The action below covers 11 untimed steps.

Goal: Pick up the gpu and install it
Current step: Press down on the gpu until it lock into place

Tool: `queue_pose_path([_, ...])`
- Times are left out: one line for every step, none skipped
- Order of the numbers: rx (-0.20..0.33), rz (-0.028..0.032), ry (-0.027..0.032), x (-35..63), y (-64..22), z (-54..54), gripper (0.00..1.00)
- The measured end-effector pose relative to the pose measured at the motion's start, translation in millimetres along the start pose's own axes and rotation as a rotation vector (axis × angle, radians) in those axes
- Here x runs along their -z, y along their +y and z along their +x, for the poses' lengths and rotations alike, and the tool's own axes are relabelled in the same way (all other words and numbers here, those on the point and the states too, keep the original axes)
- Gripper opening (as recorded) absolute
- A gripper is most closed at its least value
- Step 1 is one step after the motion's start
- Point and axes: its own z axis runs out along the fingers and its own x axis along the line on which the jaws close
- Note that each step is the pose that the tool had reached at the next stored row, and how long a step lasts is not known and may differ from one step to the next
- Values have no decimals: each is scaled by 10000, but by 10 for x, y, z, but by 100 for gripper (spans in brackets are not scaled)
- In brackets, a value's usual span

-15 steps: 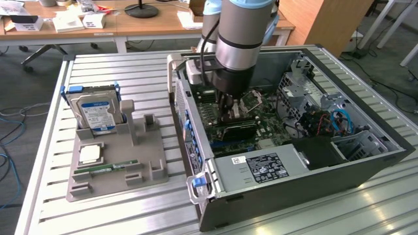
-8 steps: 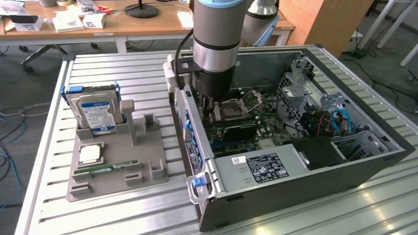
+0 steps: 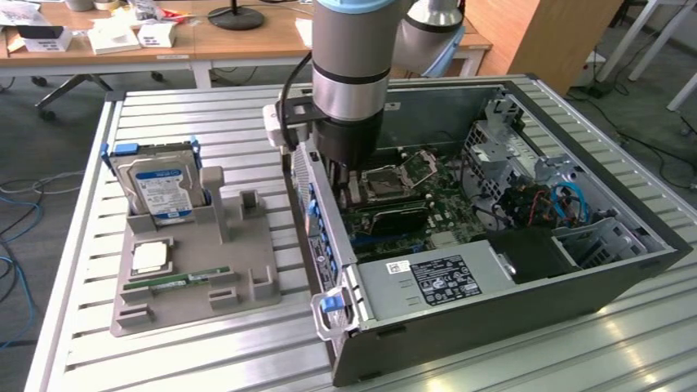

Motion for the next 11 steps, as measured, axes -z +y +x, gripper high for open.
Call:
queue_pose_path([3,7,2,1,7,1,11])
queue_pose_path([4,8,3,2,13,1,11])
queue_pose_path([2,6,3,2,17,1,11])
queue_pose_path([1,5,1,2,18,1,11])
queue_pose_path([-3,6,1,2,20,1,11])
queue_pose_path([-4,6,1,2,21,1,11])
queue_pose_path([-4,6,1,2,21,1,11])
queue_pose_path([-4,6,1,1,21,1,11])
queue_pose_path([-5,6,1,2,21,1,11])
queue_pose_path([-4,6,1,1,21,1,11])
queue_pose_path([-5,6,1,2,21,1,11])
